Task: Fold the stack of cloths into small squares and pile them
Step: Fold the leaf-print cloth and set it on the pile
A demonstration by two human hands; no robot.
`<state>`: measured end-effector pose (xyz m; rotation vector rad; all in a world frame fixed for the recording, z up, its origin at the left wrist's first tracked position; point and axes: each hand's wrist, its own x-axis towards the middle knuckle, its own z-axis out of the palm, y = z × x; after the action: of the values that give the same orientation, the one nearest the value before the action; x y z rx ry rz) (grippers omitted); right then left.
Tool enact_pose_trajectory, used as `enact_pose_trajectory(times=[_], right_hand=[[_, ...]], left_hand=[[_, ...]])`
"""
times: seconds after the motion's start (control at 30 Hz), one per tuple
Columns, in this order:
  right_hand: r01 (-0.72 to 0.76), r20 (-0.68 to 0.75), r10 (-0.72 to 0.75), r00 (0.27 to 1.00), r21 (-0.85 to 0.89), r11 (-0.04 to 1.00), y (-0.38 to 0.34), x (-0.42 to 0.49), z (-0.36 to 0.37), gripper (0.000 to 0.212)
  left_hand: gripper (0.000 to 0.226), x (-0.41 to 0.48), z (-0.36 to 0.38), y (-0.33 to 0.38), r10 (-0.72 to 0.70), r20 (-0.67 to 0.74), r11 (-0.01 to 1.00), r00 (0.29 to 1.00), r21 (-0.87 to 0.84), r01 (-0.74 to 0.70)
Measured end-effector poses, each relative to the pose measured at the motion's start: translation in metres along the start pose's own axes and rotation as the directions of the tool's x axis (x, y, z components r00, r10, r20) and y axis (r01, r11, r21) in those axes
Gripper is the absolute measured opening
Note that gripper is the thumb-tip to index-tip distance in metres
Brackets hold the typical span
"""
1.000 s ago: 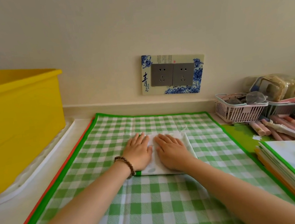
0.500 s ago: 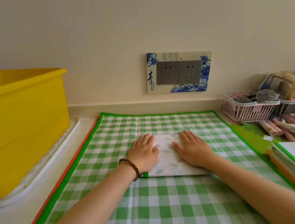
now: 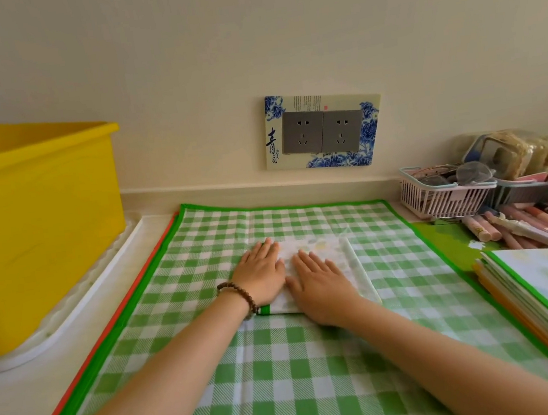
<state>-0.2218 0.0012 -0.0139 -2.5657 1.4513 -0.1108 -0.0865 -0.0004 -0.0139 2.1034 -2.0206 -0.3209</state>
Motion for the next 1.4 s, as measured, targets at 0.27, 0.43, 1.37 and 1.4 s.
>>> enact_pose_trajectory(times=[0.27, 0.43, 1.37, 1.4], right_hand=[[-0.077, 0.024, 0.078, 0.997, -0.041, 0.996, 0.043, -0.022, -0.016, 0.075], [-0.112, 0.030, 0.111, 0.993, 0.011, 0.994, 0.063, -0.027, -0.020, 0.074], [-0.295, 0.186, 0.354, 0.917, 0.912, 0.286, 0.055, -0.012, -0.071, 0.035], [-0.255, 0.143, 0.353, 0.924, 0.922, 0.292, 0.057, -0.016, -0.076, 0.037]], left_hand=[[0.055, 0.000, 0.001, -0.004, 0.020, 0.006, 1.000, 1.000, 0.005, -0.020], [0.061, 0.000, 0.001, -0.003, 0.014, 0.005, 1.000, 1.000, 0.003, -0.014], [0.073, -0.003, -0.010, 0.002, -0.084, -0.158, 0.858, 0.984, -0.513, -0.009], [0.076, -0.002, -0.017, 0.005, -0.126, -0.155, 0.787, 0.980, -0.617, 0.003]])
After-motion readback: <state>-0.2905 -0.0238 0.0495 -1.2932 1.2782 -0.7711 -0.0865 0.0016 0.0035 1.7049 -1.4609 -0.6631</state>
